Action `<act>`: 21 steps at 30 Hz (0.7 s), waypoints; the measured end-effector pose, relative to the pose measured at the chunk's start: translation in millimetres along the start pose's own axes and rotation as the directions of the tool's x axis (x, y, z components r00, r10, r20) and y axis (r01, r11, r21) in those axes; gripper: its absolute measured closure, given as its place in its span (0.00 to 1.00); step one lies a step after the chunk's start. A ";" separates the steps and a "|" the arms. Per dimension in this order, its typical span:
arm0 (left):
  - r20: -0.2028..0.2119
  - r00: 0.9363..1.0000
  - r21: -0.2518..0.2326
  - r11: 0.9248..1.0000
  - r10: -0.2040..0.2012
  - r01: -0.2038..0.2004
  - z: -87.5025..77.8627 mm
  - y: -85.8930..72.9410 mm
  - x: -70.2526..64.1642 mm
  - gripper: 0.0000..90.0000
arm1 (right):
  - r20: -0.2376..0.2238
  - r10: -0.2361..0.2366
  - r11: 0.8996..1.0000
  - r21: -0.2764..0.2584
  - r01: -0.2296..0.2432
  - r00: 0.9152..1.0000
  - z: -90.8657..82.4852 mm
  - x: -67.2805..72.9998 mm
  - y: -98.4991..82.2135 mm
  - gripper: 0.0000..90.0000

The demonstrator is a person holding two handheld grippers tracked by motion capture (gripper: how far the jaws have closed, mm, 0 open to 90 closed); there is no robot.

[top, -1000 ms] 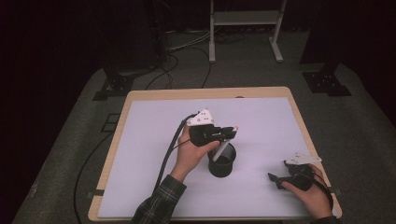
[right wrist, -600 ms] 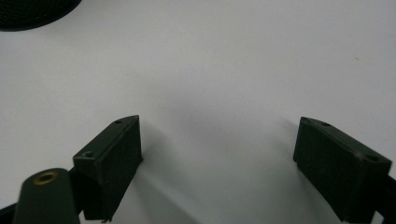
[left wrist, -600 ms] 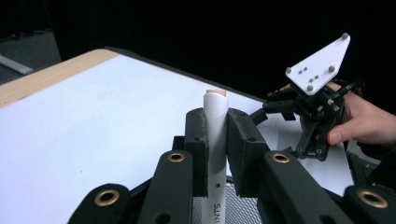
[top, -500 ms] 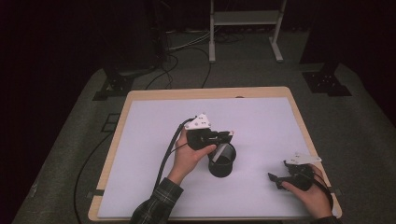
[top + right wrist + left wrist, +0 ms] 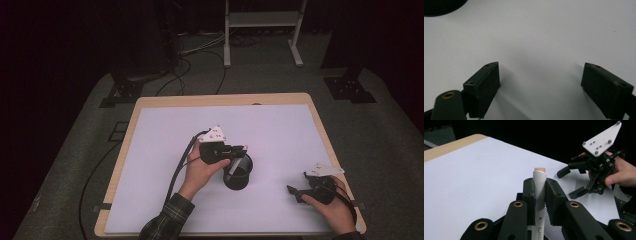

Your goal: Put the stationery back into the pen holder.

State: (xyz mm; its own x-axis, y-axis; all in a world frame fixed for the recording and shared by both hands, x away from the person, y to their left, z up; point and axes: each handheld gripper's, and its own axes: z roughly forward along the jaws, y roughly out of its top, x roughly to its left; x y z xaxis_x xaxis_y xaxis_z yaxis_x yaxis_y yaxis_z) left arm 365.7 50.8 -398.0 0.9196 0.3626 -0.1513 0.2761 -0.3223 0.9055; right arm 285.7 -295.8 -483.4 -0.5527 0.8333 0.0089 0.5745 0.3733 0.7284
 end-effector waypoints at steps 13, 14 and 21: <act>-0.009 1.000 0.012 1.000 0.004 -0.004 -0.3 0.1 0.7 0.84 | 0.001 -0.005 1.000 -0.003 0.005 1.000 0.1 -0.3 0.0 0.16; -0.012 1.000 0.006 1.000 0.006 -0.006 -1.6 0.8 0.5 0.83 | 0.001 -0.005 1.000 -0.003 0.005 1.000 0.1 -0.3 0.0 0.16; -0.036 0.999 0.013 1.000 0.015 -0.014 -10.4 3.5 0.1 0.69 | -0.001 0.002 1.000 0.001 -0.002 1.000 -0.1 0.1 -0.1 0.16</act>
State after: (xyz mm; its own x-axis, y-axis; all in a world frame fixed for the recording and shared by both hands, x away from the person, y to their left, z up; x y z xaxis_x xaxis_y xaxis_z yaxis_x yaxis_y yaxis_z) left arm 363.9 58.8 -390.7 0.9130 0.3888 -0.1236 0.2665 -0.3391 0.9022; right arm 285.5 -295.7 -483.4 -0.5519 0.8338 0.0111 0.5762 0.3717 0.7279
